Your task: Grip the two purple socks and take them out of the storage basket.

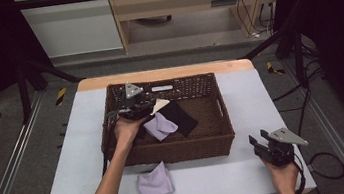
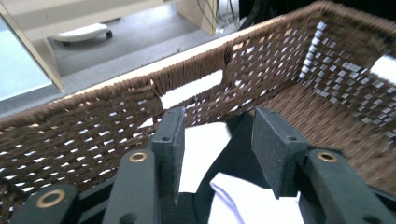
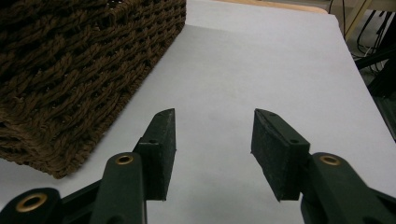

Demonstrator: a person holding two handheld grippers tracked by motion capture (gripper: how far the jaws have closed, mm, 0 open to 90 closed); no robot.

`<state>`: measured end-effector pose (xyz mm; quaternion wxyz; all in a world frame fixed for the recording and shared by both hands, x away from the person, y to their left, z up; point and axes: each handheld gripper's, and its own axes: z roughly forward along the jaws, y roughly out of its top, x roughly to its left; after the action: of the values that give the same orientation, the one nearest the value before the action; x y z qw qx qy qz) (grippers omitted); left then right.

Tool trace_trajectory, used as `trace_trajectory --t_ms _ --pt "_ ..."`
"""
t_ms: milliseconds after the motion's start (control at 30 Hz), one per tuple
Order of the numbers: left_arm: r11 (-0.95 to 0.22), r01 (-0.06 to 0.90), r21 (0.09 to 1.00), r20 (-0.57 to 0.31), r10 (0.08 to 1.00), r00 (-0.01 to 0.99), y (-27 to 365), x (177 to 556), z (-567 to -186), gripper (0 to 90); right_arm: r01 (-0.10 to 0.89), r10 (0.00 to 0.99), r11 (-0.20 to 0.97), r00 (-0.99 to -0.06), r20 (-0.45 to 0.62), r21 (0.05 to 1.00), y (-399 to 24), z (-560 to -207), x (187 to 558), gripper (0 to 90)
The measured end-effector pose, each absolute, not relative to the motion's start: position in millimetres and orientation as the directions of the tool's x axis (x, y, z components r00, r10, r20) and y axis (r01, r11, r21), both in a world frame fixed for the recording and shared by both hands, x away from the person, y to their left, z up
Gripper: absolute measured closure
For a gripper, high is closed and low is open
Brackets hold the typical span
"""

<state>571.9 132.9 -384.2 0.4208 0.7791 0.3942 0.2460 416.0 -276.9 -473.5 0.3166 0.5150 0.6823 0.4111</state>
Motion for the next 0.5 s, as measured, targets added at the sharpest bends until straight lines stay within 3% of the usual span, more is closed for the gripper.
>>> trace_trajectory --t_ms 200,267,500 --pt "-0.335 0.503 0.797 -0.035 0.805 0.592 125.7 589.3 -404.4 51.6 0.448 0.964 0.126 -0.265 -0.003 0.885 -277.1 -474.5 416.2 50.2" --pt "-0.392 0.523 0.757 0.01 0.807 0.59 122.0 593.5 -407.6 50.6 0.449 0.965 0.125 -0.264 -0.003 0.885 -277.7 -474.7 416.3 50.3" --pt "-0.413 0.549 0.727 -0.001 0.798 0.602 116.4 597.9 -413.9 49.3 0.448 0.964 0.126 -0.265 -0.003 0.885 -277.4 -474.7 416.0 50.3"
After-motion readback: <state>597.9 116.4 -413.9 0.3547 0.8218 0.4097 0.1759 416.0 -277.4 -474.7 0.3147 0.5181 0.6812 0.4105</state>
